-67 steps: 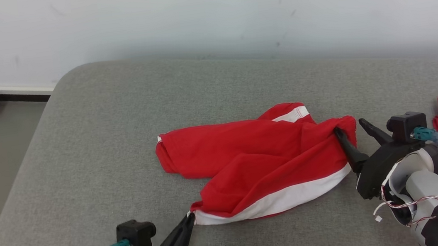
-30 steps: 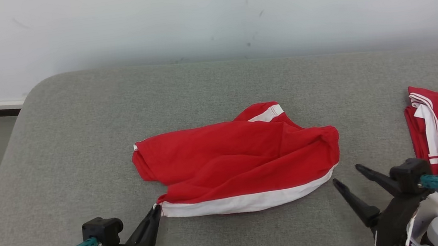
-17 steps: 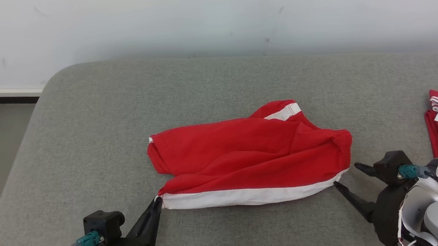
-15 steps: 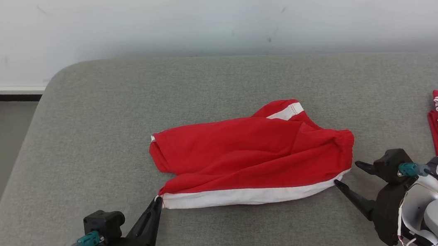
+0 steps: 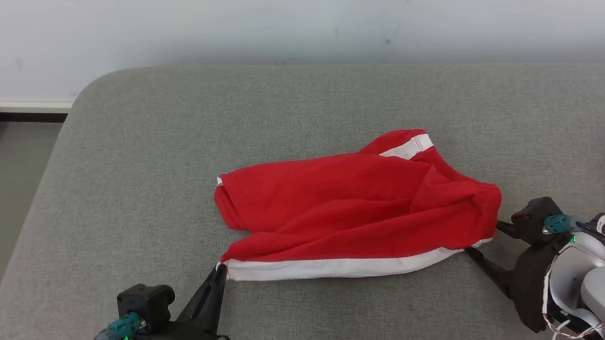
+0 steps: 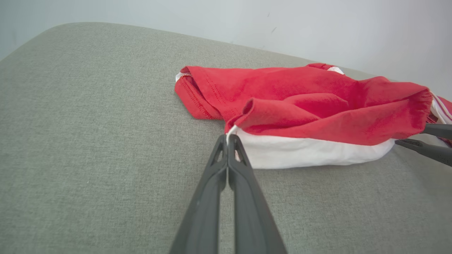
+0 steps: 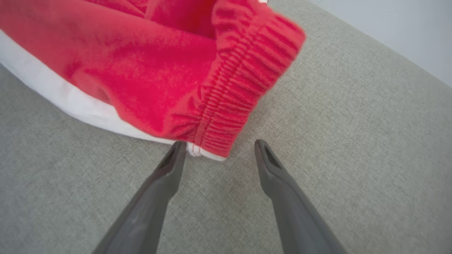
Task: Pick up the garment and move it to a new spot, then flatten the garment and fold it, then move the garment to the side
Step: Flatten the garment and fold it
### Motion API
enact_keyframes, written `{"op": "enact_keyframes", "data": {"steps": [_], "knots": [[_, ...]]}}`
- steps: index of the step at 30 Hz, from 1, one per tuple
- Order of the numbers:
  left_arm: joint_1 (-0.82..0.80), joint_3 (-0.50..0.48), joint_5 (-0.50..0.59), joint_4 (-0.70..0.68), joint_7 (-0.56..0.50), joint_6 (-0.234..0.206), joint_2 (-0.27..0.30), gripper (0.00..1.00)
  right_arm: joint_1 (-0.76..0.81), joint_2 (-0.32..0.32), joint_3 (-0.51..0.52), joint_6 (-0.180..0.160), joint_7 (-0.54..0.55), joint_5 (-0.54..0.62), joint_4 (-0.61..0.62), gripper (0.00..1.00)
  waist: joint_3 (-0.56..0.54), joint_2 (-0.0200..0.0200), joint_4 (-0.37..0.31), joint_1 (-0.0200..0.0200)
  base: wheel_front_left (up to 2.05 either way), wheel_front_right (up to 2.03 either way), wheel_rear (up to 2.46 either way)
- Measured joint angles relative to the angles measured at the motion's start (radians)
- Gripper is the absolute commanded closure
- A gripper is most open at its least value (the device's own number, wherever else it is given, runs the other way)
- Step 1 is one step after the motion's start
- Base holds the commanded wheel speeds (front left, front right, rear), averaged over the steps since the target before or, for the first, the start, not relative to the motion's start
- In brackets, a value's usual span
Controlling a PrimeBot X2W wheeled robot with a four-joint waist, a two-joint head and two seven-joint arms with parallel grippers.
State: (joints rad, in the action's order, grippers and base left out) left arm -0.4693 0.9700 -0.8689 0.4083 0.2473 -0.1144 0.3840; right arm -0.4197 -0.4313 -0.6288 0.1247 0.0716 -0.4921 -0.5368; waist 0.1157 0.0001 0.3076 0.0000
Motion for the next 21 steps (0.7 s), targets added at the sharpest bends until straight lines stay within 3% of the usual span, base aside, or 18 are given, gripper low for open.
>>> {"op": "enact_keyframes", "data": {"steps": [5, 6, 7, 8, 18, 21], "knots": [[-0.012, -0.003, 0.001, 0.002, 0.000, 0.000, -0.004, 1.00, -0.021, 0.024, -0.013, 0.000, -0.002, -0.004, -0.010, 0.04, 0.007, 0.0000, 0.011, 0.0000, 0.00, 0.00, 0.00], [-0.012, -0.004, 0.001, 0.003, 0.000, 0.000, -0.004, 1.00, -0.023, 0.026, -0.015, 0.000, -0.002, -0.008, -0.010, 0.47, 0.006, 0.0000, 0.012, 0.0000, 0.00, 0.00, 0.00], [-0.012, -0.004, 0.001, 0.003, 0.000, 0.000, -0.004, 1.00, -0.023, 0.026, -0.017, 0.000, -0.003, -0.009, -0.012, 0.64, 0.006, 0.0000, 0.013, 0.0000, 0.00, 0.00, 0.00], [-0.012, -0.004, 0.001, 0.005, 0.000, 0.000, -0.005, 1.00, -0.023, 0.026, -0.020, 0.000, -0.006, -0.009, -0.014, 1.00, 0.006, 0.0000, 0.013, 0.0000, 0.00, 0.00, 0.00], [-0.009, -0.008, 0.001, 0.027, 0.000, 0.000, -0.006, 1.00, -0.028, 0.017, -0.047, 0.000, -0.066, -0.051, -0.007, 1.00, -0.014, 0.0000, 0.011, 0.0000, 0.00, 0.00, 0.00], [-0.005, -0.009, 0.001, 0.032, 0.000, 0.000, -0.003, 1.00, -0.020, 0.011, -0.035, 0.000, -0.097, -0.112, 0.020, 1.00, -0.027, 0.0000, 0.006, 0.0000, 0.00, 0.00, 0.00]]}}
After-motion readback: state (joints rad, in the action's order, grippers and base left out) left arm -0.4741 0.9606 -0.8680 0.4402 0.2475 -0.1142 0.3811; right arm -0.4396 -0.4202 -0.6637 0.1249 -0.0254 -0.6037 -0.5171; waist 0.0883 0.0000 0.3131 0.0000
